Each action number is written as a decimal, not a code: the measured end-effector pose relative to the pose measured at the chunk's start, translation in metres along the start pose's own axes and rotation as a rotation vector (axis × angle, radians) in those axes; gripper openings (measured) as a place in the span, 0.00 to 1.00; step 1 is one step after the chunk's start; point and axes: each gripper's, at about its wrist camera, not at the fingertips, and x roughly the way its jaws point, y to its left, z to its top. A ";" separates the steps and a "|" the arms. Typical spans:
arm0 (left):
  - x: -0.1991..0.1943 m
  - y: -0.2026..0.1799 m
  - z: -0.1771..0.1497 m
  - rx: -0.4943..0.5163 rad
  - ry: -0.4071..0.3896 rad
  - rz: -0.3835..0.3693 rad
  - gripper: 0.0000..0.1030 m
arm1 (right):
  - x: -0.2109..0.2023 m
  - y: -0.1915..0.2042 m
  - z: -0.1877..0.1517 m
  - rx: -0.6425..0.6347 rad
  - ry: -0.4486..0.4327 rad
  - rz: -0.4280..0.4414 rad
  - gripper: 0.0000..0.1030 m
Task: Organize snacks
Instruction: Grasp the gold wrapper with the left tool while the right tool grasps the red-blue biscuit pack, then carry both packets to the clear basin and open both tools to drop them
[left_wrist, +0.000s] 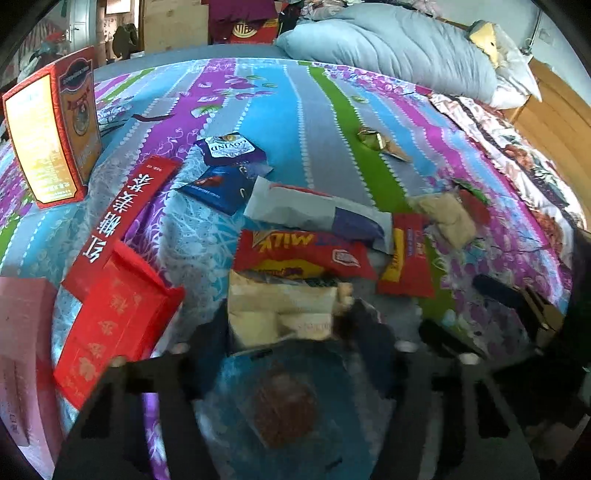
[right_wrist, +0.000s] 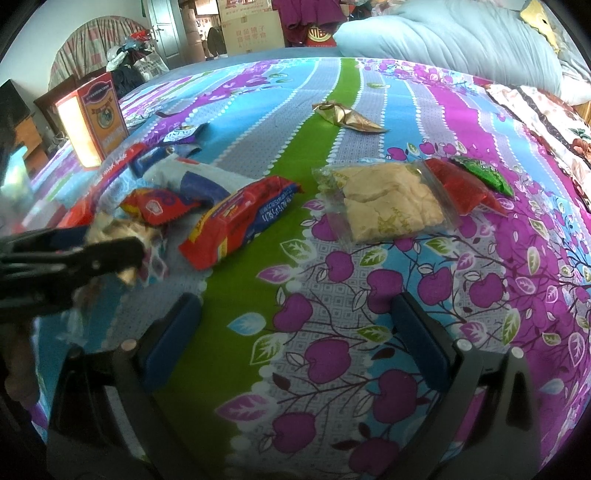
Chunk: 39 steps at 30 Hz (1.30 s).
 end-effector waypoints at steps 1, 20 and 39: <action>-0.005 0.001 -0.002 0.002 -0.004 0.004 0.52 | 0.000 -0.001 0.000 0.000 0.000 0.000 1.00; -0.113 0.021 -0.041 0.004 -0.157 -0.003 0.46 | -0.036 0.024 0.038 0.024 0.006 0.162 0.60; -0.140 0.026 -0.023 -0.013 -0.241 -0.006 0.46 | -0.023 0.006 0.047 0.128 0.048 0.129 0.27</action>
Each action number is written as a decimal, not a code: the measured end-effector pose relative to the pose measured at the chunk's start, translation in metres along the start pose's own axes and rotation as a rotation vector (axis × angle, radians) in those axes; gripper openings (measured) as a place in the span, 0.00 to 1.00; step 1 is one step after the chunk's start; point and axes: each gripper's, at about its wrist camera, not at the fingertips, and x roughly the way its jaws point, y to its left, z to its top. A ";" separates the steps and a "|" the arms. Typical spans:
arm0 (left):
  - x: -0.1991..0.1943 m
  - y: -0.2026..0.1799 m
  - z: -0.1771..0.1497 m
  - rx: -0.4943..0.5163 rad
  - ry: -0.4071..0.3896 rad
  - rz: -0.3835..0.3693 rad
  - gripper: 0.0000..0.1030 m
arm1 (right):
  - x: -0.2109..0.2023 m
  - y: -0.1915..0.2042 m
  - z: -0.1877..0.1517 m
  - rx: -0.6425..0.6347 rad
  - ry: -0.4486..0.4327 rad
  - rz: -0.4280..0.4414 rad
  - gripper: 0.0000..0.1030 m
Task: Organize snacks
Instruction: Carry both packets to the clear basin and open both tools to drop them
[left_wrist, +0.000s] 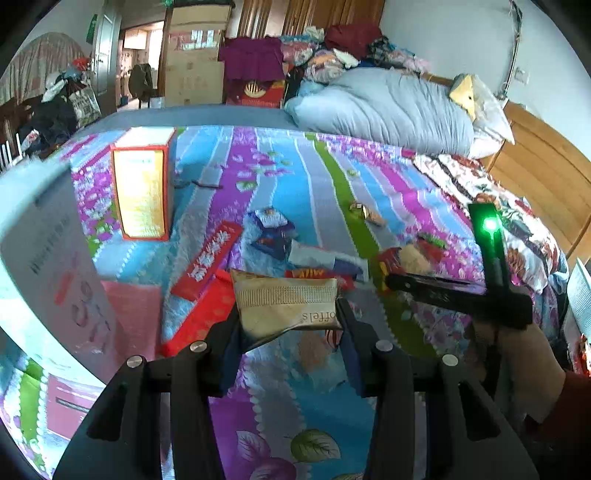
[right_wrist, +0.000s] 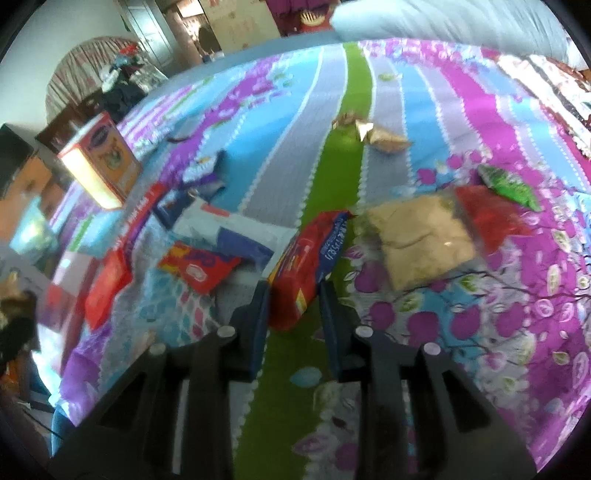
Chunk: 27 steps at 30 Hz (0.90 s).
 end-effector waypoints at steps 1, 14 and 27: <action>-0.005 0.000 0.003 -0.001 -0.015 -0.002 0.46 | -0.006 0.001 0.002 -0.009 -0.016 -0.004 0.27; -0.109 0.040 0.064 -0.047 -0.274 0.042 0.46 | -0.110 0.087 0.077 -0.161 -0.283 0.084 0.26; -0.219 0.228 0.092 -0.319 -0.421 0.365 0.46 | -0.106 0.329 0.115 -0.535 -0.266 0.431 0.26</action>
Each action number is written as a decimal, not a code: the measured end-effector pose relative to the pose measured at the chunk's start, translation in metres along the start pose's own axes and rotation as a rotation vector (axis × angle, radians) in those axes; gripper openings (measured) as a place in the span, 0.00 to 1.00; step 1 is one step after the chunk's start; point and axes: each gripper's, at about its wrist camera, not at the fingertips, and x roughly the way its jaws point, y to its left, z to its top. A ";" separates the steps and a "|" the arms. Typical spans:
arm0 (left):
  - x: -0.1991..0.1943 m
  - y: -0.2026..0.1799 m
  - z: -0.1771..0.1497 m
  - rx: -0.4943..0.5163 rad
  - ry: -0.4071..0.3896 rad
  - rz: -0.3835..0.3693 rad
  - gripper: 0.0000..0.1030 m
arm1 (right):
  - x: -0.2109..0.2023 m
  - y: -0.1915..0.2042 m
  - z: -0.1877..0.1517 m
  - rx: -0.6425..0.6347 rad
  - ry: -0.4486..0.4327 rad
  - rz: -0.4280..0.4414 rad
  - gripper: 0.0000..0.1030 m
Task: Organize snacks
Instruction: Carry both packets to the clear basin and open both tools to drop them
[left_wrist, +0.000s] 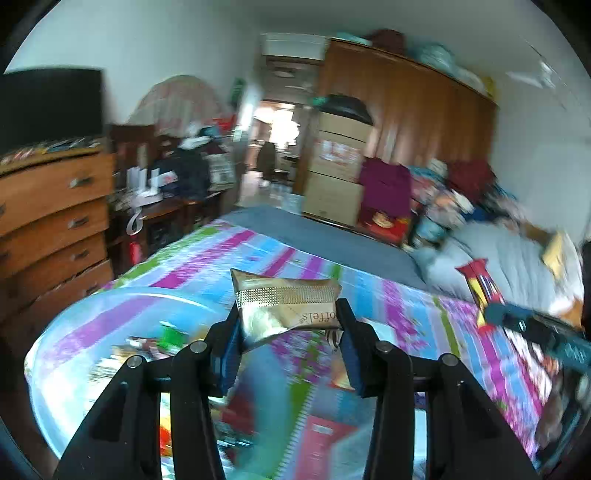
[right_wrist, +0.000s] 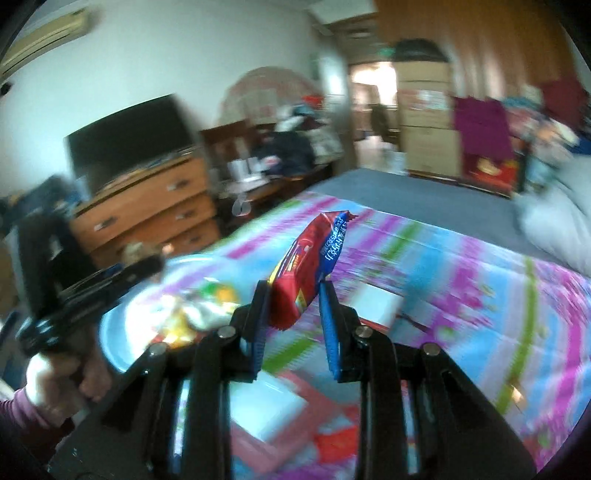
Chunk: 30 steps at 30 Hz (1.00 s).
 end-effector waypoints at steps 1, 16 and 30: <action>0.003 0.016 0.006 -0.022 0.005 0.030 0.46 | 0.011 0.012 0.004 -0.022 0.009 0.023 0.26; 0.033 0.129 0.004 -0.118 0.088 0.237 0.46 | 0.108 0.107 0.026 -0.114 0.166 0.174 0.26; 0.041 0.132 0.000 -0.113 0.103 0.255 0.54 | 0.124 0.128 0.027 -0.150 0.204 0.169 0.29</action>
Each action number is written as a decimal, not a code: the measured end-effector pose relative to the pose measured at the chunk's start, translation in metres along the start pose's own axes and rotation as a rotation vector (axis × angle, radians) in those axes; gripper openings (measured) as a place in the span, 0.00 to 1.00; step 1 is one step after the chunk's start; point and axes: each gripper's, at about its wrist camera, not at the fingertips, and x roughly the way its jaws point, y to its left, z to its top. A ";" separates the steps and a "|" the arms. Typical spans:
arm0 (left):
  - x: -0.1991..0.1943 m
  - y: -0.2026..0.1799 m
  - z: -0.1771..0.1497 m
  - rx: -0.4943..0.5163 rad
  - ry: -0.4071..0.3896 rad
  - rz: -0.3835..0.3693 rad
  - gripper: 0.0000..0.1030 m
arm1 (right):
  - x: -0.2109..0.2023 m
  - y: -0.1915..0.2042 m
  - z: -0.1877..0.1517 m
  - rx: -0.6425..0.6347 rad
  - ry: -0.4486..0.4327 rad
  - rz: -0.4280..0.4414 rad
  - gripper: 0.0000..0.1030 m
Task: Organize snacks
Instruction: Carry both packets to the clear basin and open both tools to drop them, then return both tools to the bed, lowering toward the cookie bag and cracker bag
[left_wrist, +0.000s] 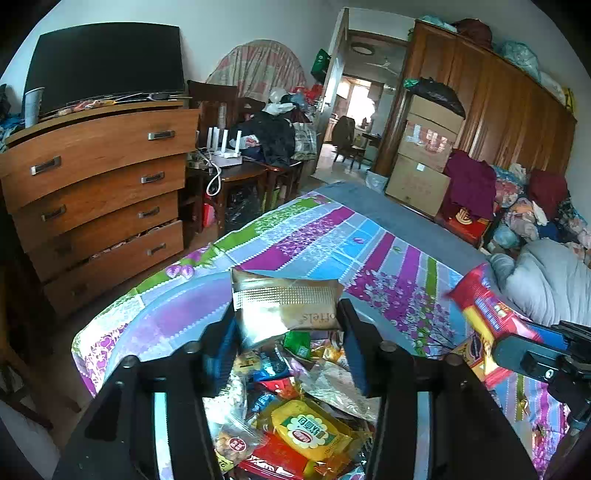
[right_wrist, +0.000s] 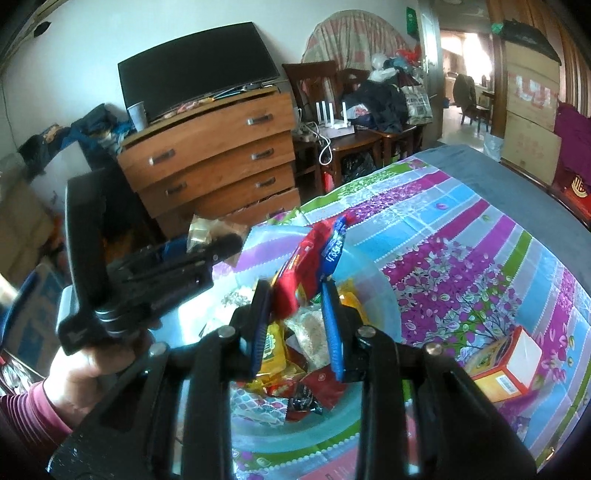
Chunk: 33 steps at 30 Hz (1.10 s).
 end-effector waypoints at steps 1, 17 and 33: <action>0.001 0.003 0.000 -0.005 -0.002 0.007 0.57 | 0.000 0.001 0.000 0.000 0.001 0.000 0.29; -0.011 -0.007 -0.003 0.010 -0.031 0.041 0.74 | -0.051 -0.014 -0.017 0.050 -0.117 0.019 0.63; -0.124 -0.255 -0.142 0.510 0.022 -0.616 0.74 | -0.259 -0.180 -0.298 0.621 -0.099 -0.452 0.63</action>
